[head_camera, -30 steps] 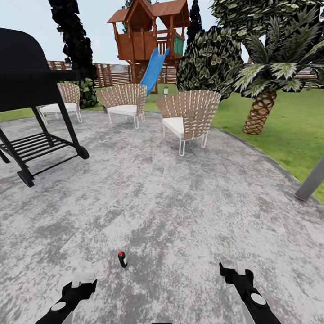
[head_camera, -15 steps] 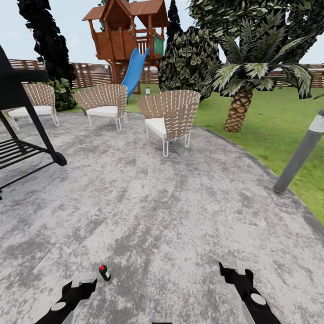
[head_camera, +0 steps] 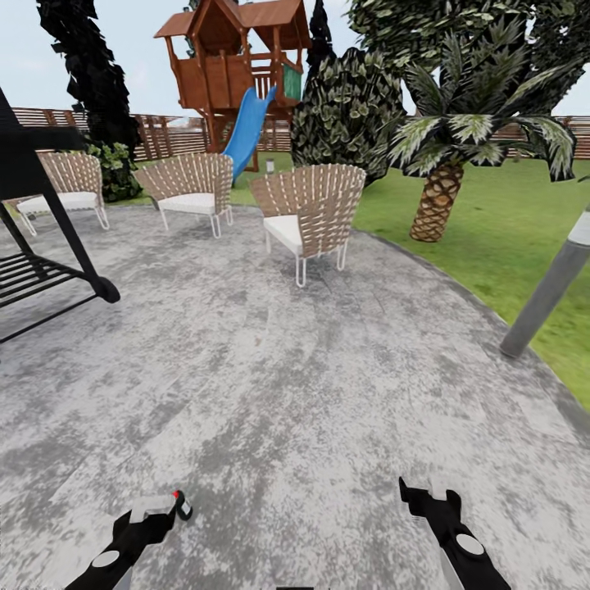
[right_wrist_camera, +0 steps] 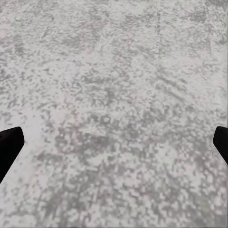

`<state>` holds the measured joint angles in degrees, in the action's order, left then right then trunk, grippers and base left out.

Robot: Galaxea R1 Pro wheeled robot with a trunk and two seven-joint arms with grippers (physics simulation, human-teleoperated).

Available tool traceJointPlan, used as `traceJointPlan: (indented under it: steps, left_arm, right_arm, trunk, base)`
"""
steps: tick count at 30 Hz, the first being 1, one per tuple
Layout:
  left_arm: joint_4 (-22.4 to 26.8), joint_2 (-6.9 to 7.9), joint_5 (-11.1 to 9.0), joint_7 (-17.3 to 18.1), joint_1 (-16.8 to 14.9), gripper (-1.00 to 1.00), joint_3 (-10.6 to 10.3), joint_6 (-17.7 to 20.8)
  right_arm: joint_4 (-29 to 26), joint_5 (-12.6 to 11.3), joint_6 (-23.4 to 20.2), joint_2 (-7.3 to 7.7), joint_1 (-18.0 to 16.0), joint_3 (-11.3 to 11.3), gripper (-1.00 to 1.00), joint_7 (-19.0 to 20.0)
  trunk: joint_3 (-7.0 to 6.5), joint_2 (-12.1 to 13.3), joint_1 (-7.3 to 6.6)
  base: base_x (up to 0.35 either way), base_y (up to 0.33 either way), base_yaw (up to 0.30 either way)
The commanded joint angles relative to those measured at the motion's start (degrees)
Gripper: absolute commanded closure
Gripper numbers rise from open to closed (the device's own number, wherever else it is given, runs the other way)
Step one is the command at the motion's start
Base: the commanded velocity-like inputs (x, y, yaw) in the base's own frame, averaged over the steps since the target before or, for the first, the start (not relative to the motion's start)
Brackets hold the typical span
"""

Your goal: Pick up the pesticide atomizer in the garden and spray insectifuge to fully cover both potted plants in the garden.

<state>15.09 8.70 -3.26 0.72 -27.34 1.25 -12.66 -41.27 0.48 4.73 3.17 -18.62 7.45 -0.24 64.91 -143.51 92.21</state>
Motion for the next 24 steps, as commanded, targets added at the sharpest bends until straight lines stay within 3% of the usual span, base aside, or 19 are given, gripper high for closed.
traceJointPlan:
  steps: [1, 14, 18, 24]
  left_arm:
    - [-0.1, 0.0, -0.3, 0.1, 0.0, -1.0, 0.1, -0.2]
    - [0.0, 0.0, -0.4, 0.1, -0.1, -1.0, 0.5, -0.3]
    - [0.0, 0.0, -0.6, 0.1, 0.0, -1.0, 0.6, -0.3]
    - [0.0, 0.08, -0.6, 0.1, 0.0, -1.0, 0.7, -0.3]
  right_arm:
    - [0.0, 0.0, 0.2, 0.01, 0.0, 0.0, -1.0, 0.0]
    - [0.1, 0.0, 0.2, -0.01, 0.0, 0.0, -1.0, 0.0]
    - [0.1, 0.0, 0.2, -0.01, 0.0, 0.0, -1.0, 0.0]
    - [0.1, 0.0, 0.2, -0.01, 0.0, 0.0, -1.0, 0.0]
  trunk:
    - [0.04, 0.0, 0.0]
    - [0.04, 0.0, 0.0]
    - [0.04, 0.0, 0.0]
    - [0.04, 0.0, 0.0]
  base:
    - [0.12, -0.25, 0.228]
    - [0.104, -0.26, 0.269]
    - [0.063, -0.099, 0.228]
    - [0.01, -0.015, 0.045]
